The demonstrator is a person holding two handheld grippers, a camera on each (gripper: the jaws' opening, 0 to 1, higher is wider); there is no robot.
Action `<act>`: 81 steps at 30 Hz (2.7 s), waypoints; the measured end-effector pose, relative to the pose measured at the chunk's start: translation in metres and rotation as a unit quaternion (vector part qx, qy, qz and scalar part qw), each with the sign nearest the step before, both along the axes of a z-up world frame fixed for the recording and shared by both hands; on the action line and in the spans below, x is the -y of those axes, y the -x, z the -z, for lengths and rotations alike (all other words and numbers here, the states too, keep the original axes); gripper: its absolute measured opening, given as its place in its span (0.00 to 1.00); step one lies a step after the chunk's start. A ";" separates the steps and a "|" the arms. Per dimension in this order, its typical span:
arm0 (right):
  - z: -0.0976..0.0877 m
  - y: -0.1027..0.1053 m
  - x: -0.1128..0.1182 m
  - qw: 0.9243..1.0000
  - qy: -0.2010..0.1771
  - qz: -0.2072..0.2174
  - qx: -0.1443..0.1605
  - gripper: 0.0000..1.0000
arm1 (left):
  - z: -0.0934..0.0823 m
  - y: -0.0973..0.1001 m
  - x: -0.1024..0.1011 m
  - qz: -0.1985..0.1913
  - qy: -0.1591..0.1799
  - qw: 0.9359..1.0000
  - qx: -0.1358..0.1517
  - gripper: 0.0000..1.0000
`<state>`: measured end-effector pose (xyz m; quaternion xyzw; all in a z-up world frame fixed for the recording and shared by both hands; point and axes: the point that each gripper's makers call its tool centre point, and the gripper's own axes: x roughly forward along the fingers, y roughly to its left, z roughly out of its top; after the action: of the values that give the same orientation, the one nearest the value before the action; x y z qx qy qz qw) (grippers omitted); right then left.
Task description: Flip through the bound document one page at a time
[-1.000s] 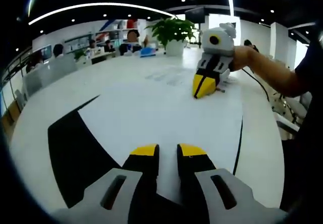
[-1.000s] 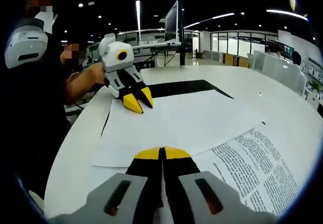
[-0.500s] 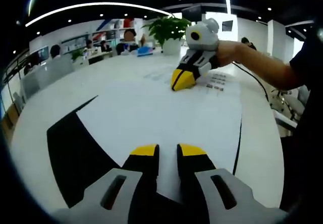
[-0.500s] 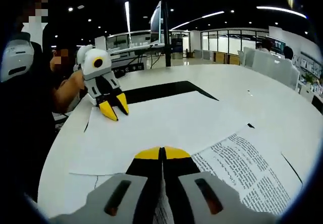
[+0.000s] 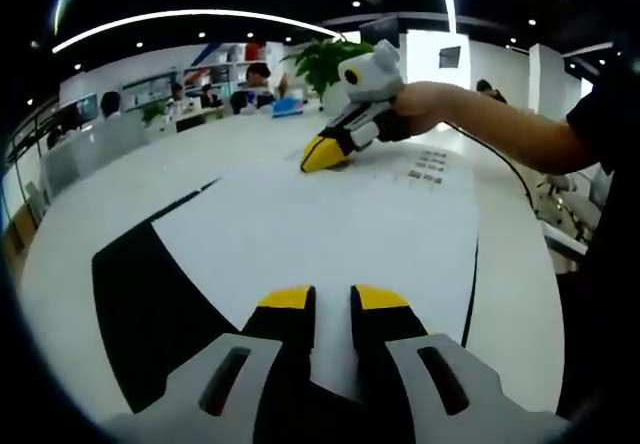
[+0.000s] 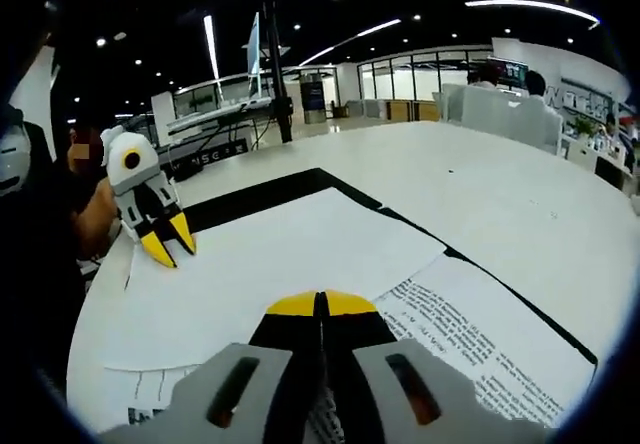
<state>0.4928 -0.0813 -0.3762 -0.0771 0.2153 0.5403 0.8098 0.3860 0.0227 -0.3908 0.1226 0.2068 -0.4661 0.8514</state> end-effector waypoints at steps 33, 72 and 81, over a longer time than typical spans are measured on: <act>0.007 -0.055 0.005 0.998 0.016 0.063 -0.018 0.02 | 0.000 0.000 0.001 0.004 0.003 1.000 0.006 0.17; 0.002 -0.016 0.004 0.999 -0.011 0.050 0.005 0.02 | -0.001 0.000 0.000 0.002 0.007 1.000 0.002 0.17; -0.001 0.034 -0.007 0.999 -0.008 -0.025 0.023 0.02 | -0.001 0.000 0.000 0.001 0.007 1.000 -0.001 0.17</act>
<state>0.4589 -0.0746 -0.3755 -0.0884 0.1899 0.5599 0.8016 0.3862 0.0230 -0.3902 0.1168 0.2042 -0.4682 0.8517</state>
